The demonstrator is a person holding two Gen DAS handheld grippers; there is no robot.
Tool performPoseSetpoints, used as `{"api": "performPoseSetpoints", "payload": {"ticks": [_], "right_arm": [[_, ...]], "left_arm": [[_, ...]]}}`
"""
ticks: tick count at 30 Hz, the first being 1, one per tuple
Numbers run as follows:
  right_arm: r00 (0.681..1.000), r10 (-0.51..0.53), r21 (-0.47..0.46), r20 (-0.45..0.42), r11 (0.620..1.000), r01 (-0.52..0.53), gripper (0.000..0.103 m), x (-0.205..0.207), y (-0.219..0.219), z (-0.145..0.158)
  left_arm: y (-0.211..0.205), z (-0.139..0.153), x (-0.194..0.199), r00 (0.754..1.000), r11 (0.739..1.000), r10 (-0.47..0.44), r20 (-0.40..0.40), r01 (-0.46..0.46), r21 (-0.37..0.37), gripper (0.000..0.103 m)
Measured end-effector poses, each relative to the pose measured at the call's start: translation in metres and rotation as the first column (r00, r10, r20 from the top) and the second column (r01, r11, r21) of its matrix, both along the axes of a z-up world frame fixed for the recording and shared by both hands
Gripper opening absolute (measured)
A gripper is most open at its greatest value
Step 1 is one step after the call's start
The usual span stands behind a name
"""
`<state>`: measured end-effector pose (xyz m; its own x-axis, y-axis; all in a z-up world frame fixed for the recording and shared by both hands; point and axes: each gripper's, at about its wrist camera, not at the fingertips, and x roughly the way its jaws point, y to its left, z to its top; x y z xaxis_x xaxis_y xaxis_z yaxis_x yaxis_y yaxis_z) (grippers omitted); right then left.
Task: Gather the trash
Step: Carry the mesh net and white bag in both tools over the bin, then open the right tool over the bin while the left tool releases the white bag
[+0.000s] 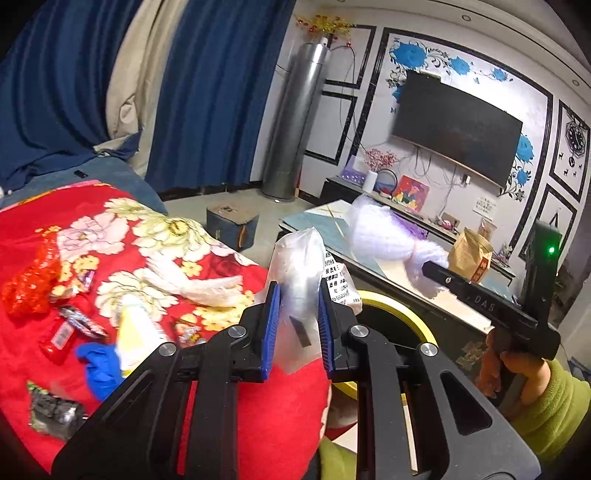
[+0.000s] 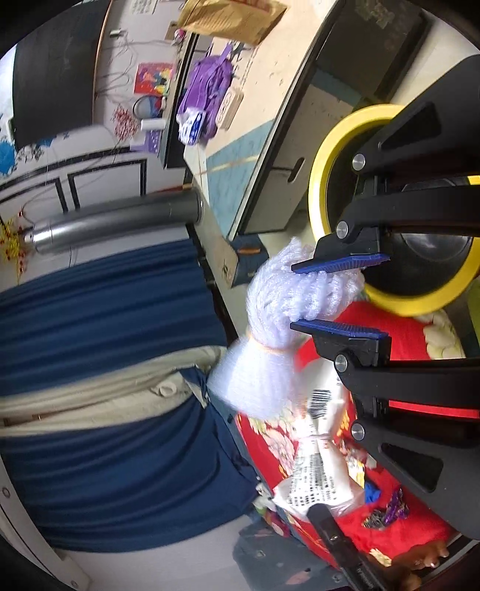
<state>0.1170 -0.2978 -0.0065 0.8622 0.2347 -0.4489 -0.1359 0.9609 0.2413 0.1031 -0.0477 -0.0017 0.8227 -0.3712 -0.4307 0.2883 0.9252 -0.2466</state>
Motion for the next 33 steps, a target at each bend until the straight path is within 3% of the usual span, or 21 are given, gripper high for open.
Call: {"api": "performPoseSetpoints", "payload": {"ticks": [7,17,22,33], "right_arm": [[0.995,-0.098,0.016,-0.035,0.995,0.098,0.024,-0.002,-0.035,-0.01],[0.967,-0.205,0.019,-0.149,0.978,0.21,0.024,0.003,-0.073,-0.038],[0.944,-0.229,0.024,-0.239,0.97,0.241,0.024,0.011,-0.085,-0.056],[0.915,-0.251,0.018,-0.316,0.963,0.27,0.028,0.02,-0.092,-0.079]], "left_arm": [[-0.026,-0.021,0.014,0.996,0.998,-0.062,-0.062,0.063,0.009,0.014],[-0.076,-0.038,0.019,0.983,0.985,-0.158,-0.09,0.163,0.051,0.014],[-0.097,-0.048,0.017,0.972,0.973,-0.21,-0.104,0.218,0.08,0.014],[-0.121,-0.07,0.026,0.957,0.957,-0.247,-0.154,0.266,0.113,0.014]]}}
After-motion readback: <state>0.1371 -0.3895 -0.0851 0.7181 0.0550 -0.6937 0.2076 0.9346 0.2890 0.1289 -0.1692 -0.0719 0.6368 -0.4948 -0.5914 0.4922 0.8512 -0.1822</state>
